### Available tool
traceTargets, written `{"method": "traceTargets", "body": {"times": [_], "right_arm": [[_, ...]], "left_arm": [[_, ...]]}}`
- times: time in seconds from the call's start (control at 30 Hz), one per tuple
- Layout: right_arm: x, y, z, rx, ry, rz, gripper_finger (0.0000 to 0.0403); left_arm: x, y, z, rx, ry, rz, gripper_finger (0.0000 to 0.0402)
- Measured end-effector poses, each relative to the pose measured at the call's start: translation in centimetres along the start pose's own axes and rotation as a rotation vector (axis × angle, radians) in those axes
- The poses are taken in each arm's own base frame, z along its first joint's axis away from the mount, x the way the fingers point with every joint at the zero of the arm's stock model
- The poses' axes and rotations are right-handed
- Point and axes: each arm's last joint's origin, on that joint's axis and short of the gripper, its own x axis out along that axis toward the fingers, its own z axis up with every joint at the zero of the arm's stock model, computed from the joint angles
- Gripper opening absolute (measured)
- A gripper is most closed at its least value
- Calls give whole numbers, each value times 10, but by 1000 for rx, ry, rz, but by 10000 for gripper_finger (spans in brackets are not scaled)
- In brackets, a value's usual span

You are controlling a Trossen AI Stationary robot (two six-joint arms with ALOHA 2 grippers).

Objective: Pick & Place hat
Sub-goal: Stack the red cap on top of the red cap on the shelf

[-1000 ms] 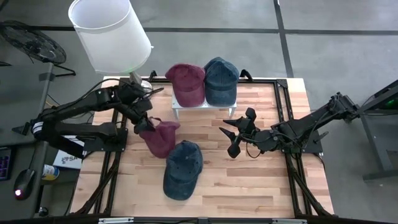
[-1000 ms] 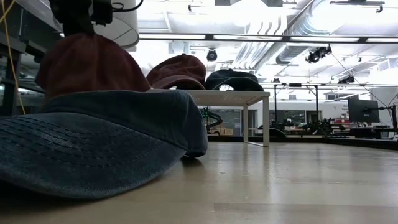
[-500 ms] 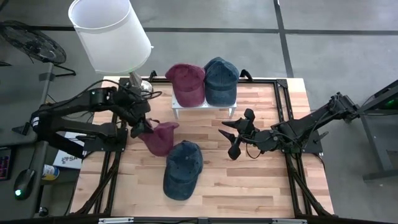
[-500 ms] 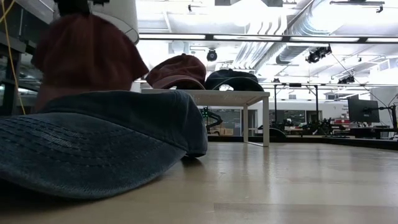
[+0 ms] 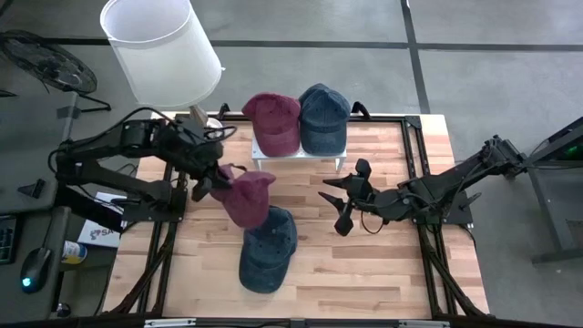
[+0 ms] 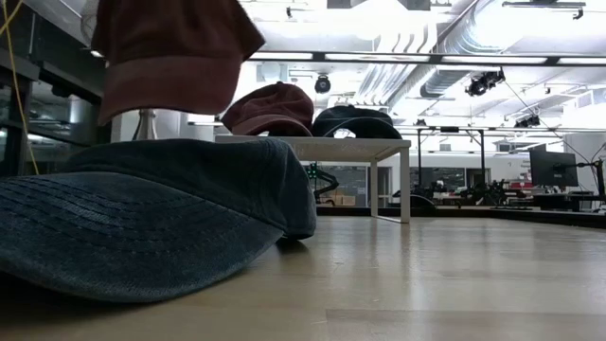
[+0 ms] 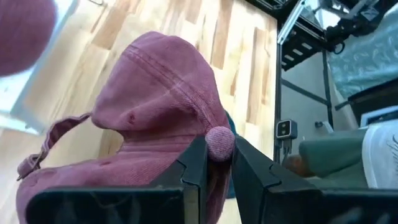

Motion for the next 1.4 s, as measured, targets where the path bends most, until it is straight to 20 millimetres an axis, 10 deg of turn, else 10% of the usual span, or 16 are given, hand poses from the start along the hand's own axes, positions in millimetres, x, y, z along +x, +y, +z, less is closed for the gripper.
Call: {"method": "traceTargets", "body": {"times": [0.5,1.03,1.4], "right_arm": [[16,-15,25,26,-50,264,147],[27,-43,72,-70,20,295,177],[77,-33,86,-145,131,348,210]], "left_arm": [[46,-12,53,123,-38,7,47],[60,-14,67,170,-122,-24,47],[59,-16,70,189,-155,-28,47]]}}
